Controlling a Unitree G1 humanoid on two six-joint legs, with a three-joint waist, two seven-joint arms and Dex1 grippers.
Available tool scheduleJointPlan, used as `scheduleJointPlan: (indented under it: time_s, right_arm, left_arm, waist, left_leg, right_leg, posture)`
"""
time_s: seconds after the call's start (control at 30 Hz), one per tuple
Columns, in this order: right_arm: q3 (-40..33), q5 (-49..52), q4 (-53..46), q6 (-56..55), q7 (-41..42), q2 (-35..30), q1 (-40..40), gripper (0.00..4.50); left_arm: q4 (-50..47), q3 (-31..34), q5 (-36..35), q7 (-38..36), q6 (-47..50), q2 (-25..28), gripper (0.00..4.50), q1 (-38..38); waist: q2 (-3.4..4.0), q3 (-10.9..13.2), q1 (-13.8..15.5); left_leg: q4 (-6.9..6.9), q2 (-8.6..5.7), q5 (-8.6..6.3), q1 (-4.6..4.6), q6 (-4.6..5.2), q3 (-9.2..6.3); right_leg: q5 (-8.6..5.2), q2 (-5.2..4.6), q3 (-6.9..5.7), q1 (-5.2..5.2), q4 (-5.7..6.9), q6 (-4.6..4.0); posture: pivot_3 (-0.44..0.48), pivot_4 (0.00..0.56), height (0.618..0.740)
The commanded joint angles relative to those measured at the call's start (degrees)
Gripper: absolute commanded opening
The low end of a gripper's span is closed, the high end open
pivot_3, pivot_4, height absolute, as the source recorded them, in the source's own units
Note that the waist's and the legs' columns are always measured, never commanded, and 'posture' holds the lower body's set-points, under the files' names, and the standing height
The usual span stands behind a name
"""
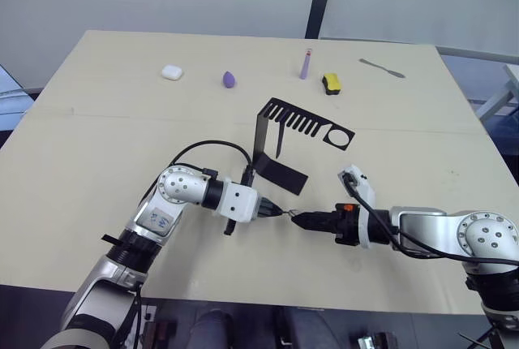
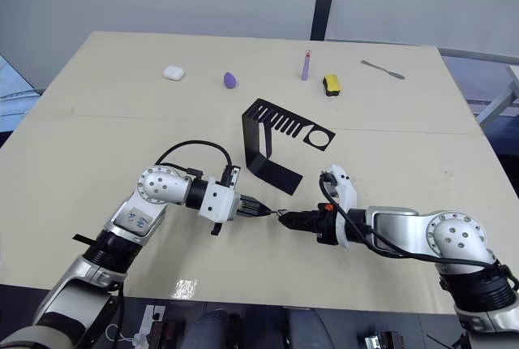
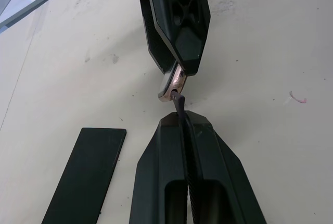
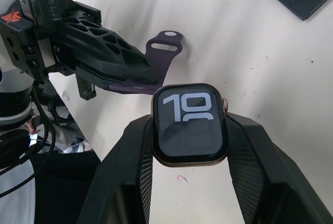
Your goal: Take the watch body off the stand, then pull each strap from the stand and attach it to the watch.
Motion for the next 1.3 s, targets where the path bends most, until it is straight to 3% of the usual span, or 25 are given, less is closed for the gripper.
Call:
scheduleJointPlan:
  time_s: [0.03, 1.3]
  right_arm:
    - [0.5, 1.3, -2.4, -0.2, 0.8, -0.2, -1.3, 1.51]
    - [2.4, -0.6, -2.4, 1.7, 2.3, 0.7, -4.5, 1.51]
  left_arm:
    - [-0.6, -0.4, 0.0, 0.9, -0.2, -1.0, 0.0, -1.2]
    - [0.0, -1.1, 1.5, 1.8, 0.8, -3.7, 0.0, -2.3]
  waist:
    - [0.0, 0.0, 0.0]
    - [0.0, 0.0, 0.1]
  left_leg:
    - [0.0, 0.0, 0.0, 0.0, 0.0, 0.0]
    - [0.0, 0.0, 0.0, -0.01, 0.01, -0.01]
  right_leg:
    - [0.0, 0.0, 0.0, 0.0, 0.0, 0.0]
    - [0.0, 0.0, -0.01, 0.0, -0.04, 0.0]
  posture:
    - [0.0, 0.15, 0.74]
    - [0.0, 0.15, 0.74]
